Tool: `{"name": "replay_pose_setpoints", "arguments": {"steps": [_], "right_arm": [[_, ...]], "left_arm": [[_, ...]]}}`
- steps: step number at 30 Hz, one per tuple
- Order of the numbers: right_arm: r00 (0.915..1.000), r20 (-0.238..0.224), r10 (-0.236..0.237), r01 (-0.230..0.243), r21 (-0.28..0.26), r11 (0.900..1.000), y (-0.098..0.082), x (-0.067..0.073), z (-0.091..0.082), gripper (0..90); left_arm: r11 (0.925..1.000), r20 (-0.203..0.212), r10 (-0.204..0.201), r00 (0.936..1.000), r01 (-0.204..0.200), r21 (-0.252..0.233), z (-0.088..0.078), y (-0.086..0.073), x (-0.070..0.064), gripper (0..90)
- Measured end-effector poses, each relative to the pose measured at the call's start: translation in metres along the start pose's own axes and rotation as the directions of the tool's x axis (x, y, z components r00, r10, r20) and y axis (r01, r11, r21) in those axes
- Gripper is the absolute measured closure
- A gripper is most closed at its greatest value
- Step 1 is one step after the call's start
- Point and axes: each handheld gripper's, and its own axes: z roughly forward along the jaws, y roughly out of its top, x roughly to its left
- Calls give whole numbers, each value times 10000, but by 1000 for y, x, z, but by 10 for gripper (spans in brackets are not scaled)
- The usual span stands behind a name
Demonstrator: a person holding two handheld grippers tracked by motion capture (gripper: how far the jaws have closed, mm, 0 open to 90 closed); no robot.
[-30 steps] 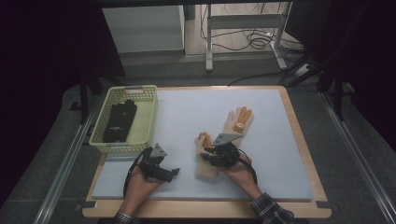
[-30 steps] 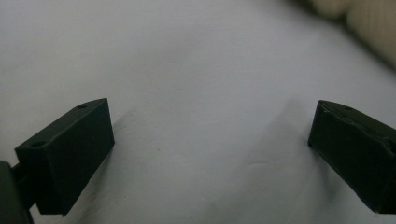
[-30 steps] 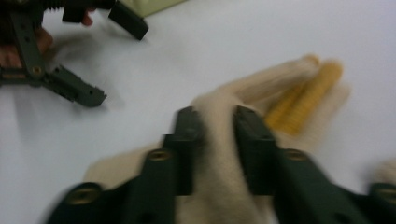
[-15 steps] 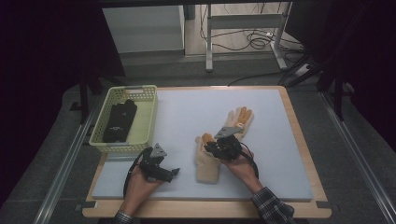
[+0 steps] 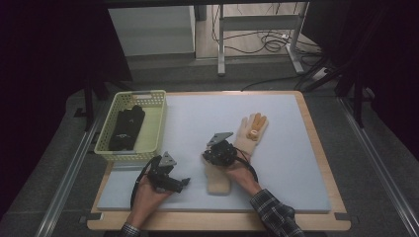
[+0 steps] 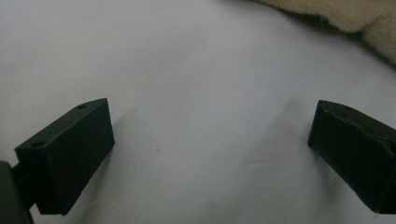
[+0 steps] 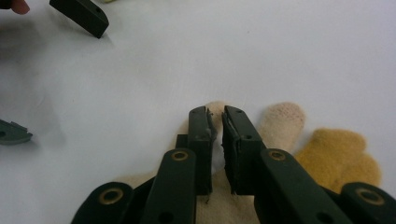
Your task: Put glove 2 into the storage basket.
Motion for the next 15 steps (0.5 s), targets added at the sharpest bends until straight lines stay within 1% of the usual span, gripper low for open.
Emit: {"name": "replay_pose_setpoints", "arguments": {"steps": [2, 4, 5, 9, 12, 15], "right_arm": [[9999, 100, 49, -47, -111, 9999, 0, -2, -4, 739], [9996, 170, 212, -208, -238, 9995, 0, -7, -10, 711], [9991, 220, 365, -357, -341, 9988, 0, -11, -14, 697], [9963, 461, 718, -695, -515, 9963, -3, -26, -26, 664], [9925, 755, 966, -920, -630, 9938, -6, -40, -37, 642], [9862, 1145, 1195, -1115, -736, 9910, -10, -54, -49, 620]], "left_arm": [[10000, -2, 34, 10000, -34, -1, 0, 0, 0, 2], [10000, 4, 3, 10000, -3, -2, 0, 0, 0, 2], [10000, -1, 3, 10000, -3, 0, 0, 0, 0, 2], [10000, 3, 3, 10000, -3, 3, 0, 0, 0, 2], [10000, 2, 5, 10000, -5, 4, 0, 0, 0, 2], [10000, 1, 5, 10000, -5, 0, 0, 0, 0, 2]]}}
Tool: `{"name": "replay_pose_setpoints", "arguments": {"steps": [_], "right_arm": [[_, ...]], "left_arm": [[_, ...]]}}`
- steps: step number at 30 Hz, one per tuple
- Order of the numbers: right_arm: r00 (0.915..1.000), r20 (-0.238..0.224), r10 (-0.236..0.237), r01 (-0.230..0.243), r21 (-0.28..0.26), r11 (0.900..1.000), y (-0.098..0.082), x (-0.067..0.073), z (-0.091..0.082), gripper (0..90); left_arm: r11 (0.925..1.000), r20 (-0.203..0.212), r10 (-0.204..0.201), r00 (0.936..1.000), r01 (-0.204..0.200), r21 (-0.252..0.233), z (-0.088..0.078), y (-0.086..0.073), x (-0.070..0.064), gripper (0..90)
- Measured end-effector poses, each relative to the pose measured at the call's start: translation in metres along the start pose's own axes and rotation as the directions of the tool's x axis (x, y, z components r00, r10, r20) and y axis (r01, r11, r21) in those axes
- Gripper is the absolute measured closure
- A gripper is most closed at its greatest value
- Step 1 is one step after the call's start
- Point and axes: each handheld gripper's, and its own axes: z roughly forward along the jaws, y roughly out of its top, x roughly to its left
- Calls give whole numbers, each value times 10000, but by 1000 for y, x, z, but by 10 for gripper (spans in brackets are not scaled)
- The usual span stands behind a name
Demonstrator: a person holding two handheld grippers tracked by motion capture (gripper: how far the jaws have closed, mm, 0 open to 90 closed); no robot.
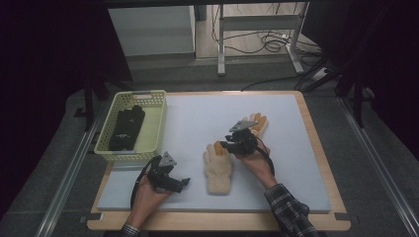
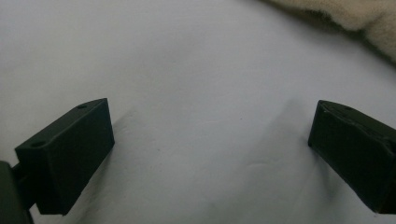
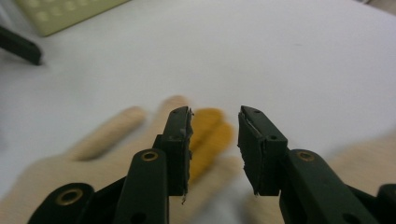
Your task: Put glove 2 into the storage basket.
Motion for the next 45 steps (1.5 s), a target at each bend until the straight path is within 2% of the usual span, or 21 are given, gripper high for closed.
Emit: {"name": "replay_pose_setpoints", "arguments": {"steps": [5, 10, 14, 18, 23, 24, 26, 28, 31, 38, 45], "right_arm": [[9962, 757, 437, -431, -92, 9990, -4, -30, -20, 597], [9840, 1515, 941, -938, -86, 9956, -11, -59, -34, 572], [9762, 1837, 1155, -1194, 102, 9928, -21, -71, -32, 504], [9713, 2026, 1243, -1343, 363, 9903, -31, -77, -22, 427], [9683, 2136, 1296, -1460, 627, 9873, -39, -82, -4, 372], [9678, 2178, 1263, -1420, 584, 9881, -41, -82, -2, 396], [9644, 2239, 1403, -1553, 505, 9866, -41, -81, -1, 519], [9612, 2325, 1483, -1672, 639, 9838, -39, -79, -2, 582], [9620, 2395, 1310, -1541, 806, 9848, -37, -77, -5, 613], [9694, 2013, 1405, -1480, 223, 9887, -32, -74, -29, 615], [9816, 1512, 1165, -1148, -204, 9932, -22, -58, -56, 613]], "left_arm": [[10000, 4, 8, 10000, -8, 3, 0, 0, 0, 2], [10000, 5, -5, 10000, 5, 2, 0, 0, 0, 2], [10000, 4, -3, 10000, 3, 2, 0, 0, 0, 2], [10000, 5, -4, 10000, 4, 0, 0, 0, 0, 2], [10000, 0, 40, 10000, -40, 0, 0, 0, 0, 2], [10000, 5, 7, 10000, -7, -1, 0, 0, 0, 2], [10000, 3, 4, 10000, -4, 1, 0, 0, 0, 2], [10000, 4, -7, 10000, 7, 1, 0, 0, 0, 2], [10000, -1, 0, 10000, 0, -1, 0, 0, 0, 2], [10000, 6, -4, 10000, 4, -1, 0, 0, 0, 2], [10000, 3, -6, 10000, 6, 2, 0, 0, 0, 2]]}}
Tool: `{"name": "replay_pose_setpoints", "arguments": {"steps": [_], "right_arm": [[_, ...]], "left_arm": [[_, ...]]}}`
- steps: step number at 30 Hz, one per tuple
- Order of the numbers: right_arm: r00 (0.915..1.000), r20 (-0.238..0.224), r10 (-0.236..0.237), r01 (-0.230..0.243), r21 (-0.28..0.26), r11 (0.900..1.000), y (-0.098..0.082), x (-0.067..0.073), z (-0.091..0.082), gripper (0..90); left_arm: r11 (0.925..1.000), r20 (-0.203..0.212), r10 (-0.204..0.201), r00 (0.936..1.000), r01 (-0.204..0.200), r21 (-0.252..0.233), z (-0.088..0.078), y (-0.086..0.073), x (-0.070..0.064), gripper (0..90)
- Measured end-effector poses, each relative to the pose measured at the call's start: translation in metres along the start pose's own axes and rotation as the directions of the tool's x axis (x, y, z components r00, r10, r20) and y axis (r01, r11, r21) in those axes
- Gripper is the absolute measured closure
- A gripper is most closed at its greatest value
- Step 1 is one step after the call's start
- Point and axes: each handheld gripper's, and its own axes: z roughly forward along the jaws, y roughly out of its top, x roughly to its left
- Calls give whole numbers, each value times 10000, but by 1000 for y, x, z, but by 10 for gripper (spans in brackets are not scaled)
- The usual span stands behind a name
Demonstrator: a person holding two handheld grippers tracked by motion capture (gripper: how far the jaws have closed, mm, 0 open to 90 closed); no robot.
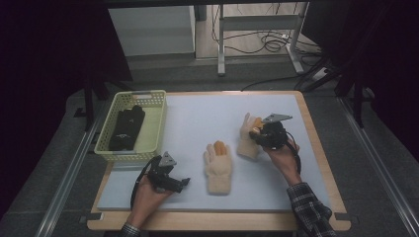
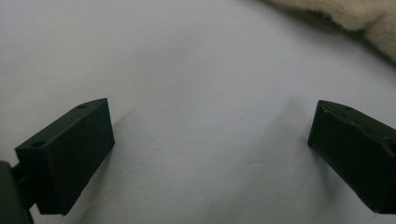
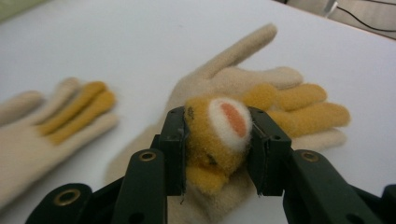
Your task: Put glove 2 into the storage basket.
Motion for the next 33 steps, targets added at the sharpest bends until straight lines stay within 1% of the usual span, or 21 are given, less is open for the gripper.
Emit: {"name": "replay_pose_setpoints", "arguments": {"steps": [5, 7, 10, 13, 15, 17, 18, 19, 21, 24, 25, 26, 27, 29, 30, 33], "right_arm": [[9984, -544, -171, 155, -310, 9994, 6, 16, -21, 610], [9965, -764, -329, 297, -433, 9986, 9, 24, -29, 610], [9923, -1111, -547, 483, -599, 9970, 13, 38, -39, 609], [9851, -1540, -761, 652, -747, 9951, 17, 54, -47, 607], [9795, -1816, -876, 740, -806, 9940, 19, 63, -50, 606], [9720, -2120, -1009, 849, -833, 9929, 21, 74, -51, 605], [9678, -2282, -1061, 889, -844, 9925, 21, 79, -50, 605], [9615, -2502, -1136, 953, -843, 9919, 22, 86, -49, 604], [9533, -2778, -1187, 1001, -803, 9917, 23, 95, -45, 603], [9410, -3119, -1315, 1195, -573, 9912, 19, 111, -31, 600], [9390, -3133, -1419, 1341, -464, 9899, 17, 116, -25, 598], [9390, -3076, -1536, 1515, -307, 9880, 13, 121, -18, 595], [9402, -3004, -1606, 1621, -201, 9866, 11, 123, -14, 593], [9451, -2666, -1891, 1968, 23, 9804, 2, 127, -3, 581], [9445, -2578, -2037, 2156, 182, 9763, -3, 129, 3, 572], [9402, -2593, -2209, 2399, 436, 9698, -14, 130, 12, 537]], "left_arm": [[10000, -1, 1, 10000, -1, 2, 0, 0, 0, 2], [10000, -7, 52, 10000, -52, -4, 0, 0, 0, 2], [10000, -16, 4, 10000, -4, -19, 0, 0, 0, 2], [10000, -12, 14, 10000, -14, -12, 0, 0, 0, 2], [10000, -9, 14, 10000, -14, -12, 0, 0, 0, 2], [10000, -12, 22, 10000, -22, -4, 0, 0, 0, 2], [10000, 10, -9, 10000, 9, 4, 0, 0, 0, 2], [10000, 5, -12, 10000, 12, 3, 0, 0, 0, 2], [10000, 7, -13, 10000, 13, 1, 0, 0, 0, 2], [10000, -9, 26, 10000, -26, -20, 0, 0, 0, 2], [10000, -6, -24, 10000, 24, -22, 0, 0, 0, 2], [10000, -11, -19, 10000, 19, -19, 0, 0, 0, 3], [10000, -13, -18, 10000, 18, -19, 0, 0, 0, 2], [10000, -17, 14, 10000, -14, -17, 0, 0, 0, 2], [10000, -15, 12, 10000, -12, -17, 0, 0, 0, 2], [10000, -7, -7, 10000, 7, -21, 0, 0, 0, 2]]}}
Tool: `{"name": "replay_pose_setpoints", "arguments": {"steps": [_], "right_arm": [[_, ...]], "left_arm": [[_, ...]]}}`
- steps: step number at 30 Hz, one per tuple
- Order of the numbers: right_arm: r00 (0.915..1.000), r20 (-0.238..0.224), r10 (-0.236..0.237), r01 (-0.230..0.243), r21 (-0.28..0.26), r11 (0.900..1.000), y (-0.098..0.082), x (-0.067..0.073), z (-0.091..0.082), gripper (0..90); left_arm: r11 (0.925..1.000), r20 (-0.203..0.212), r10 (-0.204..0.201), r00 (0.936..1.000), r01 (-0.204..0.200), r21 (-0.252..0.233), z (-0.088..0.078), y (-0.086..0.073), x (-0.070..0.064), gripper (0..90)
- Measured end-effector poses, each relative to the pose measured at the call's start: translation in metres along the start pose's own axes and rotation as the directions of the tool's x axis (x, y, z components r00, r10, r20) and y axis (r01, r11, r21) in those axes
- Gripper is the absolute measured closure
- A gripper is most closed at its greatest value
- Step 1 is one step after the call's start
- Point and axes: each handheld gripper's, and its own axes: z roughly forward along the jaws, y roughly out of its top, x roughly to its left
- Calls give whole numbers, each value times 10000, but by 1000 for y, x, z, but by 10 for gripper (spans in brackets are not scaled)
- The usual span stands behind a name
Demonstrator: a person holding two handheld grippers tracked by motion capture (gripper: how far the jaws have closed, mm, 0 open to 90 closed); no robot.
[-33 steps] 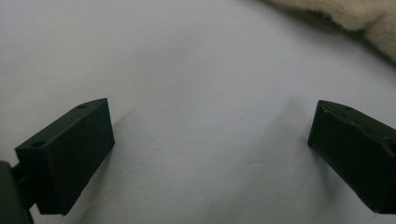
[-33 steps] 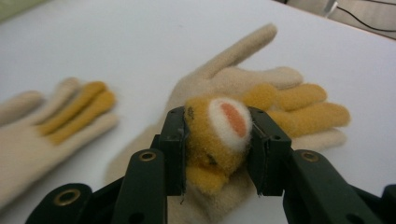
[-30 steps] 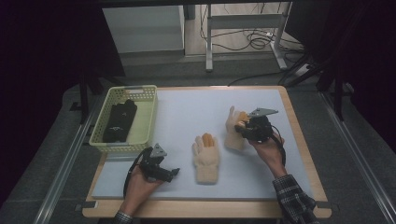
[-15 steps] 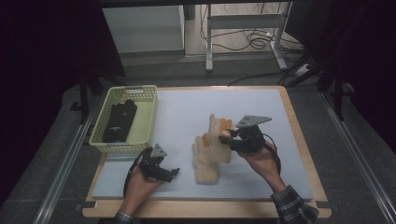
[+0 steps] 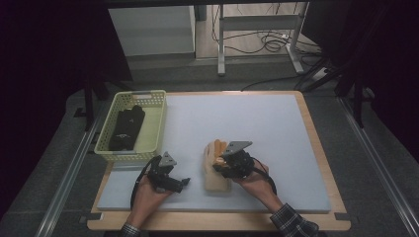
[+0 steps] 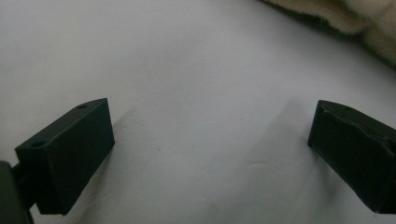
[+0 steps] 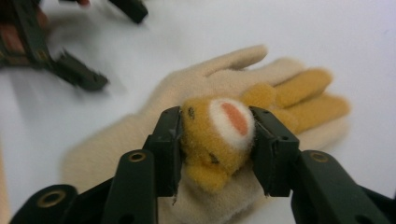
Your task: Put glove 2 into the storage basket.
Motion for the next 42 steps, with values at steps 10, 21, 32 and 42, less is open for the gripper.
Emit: {"name": "replay_pose_setpoints", "arguments": {"steps": [10, 21, 32, 42], "right_arm": [[9993, -152, 356, -358, -125, 9993, -11, -4, 0, 406], [9970, 87, 769, -756, -1007, 9920, -15, -20, -35, 452], [9965, -111, 832, -837, -686, 9941, -51, -14, -37, 848], [9961, -641, 609, -616, -89, 9981, -66, 3, -21, 883]], "left_arm": [[10000, -7, -5, 10000, 5, 1, 0, 0, 0, 3], [10000, -8, 29, 10000, -29, 11, 0, 0, 0, 2], [9989, -447, -326, 9985, 340, 308, -10, -5, 2, 11], [9976, -615, -687, 9957, 691, 55, -28, -29, 11, 9]]}}
